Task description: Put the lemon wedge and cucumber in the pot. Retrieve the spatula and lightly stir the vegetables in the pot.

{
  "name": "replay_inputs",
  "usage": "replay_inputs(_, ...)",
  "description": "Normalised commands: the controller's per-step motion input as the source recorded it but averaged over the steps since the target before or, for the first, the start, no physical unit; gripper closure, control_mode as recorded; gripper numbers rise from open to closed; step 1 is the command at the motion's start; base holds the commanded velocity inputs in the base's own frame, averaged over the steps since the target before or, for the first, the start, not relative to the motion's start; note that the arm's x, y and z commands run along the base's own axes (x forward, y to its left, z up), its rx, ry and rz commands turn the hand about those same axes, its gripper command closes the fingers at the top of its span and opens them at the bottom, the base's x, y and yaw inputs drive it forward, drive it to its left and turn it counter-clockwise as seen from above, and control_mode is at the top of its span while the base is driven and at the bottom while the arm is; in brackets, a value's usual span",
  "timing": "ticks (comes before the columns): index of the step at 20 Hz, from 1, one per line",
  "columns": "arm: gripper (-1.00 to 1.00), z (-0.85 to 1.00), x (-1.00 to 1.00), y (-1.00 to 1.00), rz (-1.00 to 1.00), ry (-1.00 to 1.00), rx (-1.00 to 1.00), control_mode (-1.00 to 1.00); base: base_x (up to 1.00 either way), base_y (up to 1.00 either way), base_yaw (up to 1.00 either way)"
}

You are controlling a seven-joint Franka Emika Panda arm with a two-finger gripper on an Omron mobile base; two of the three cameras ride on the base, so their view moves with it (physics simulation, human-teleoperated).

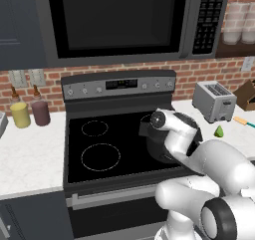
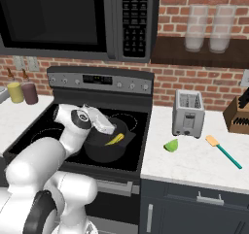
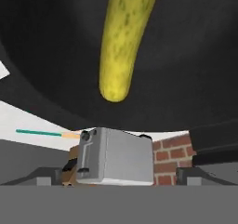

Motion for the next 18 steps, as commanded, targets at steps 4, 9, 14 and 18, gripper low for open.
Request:
replay_inputs(4, -1.00, 0.98, -0.03, -0.12, 0.00, 0.00, 0.09, -1.00, 0.00, 0.00, 0.00)
replay_inputs(9, -1.00, 0.83, -0.10, -0.42, 0.00, 0.00, 0.15, -1.00, 0.00, 0.00, 0.00)
replay_inputs(14, -1.00, 0.22, -0.20, -0.93, -0.04, 0.02, 0.29, -1.00, 0.00, 0.00, 0.00)
replay_inputs(18, -1.00, -0.05, -0.21, -1.00, -0.01, 0.06, 0.37, -1.00, 0.00, 0.00, 0.00)
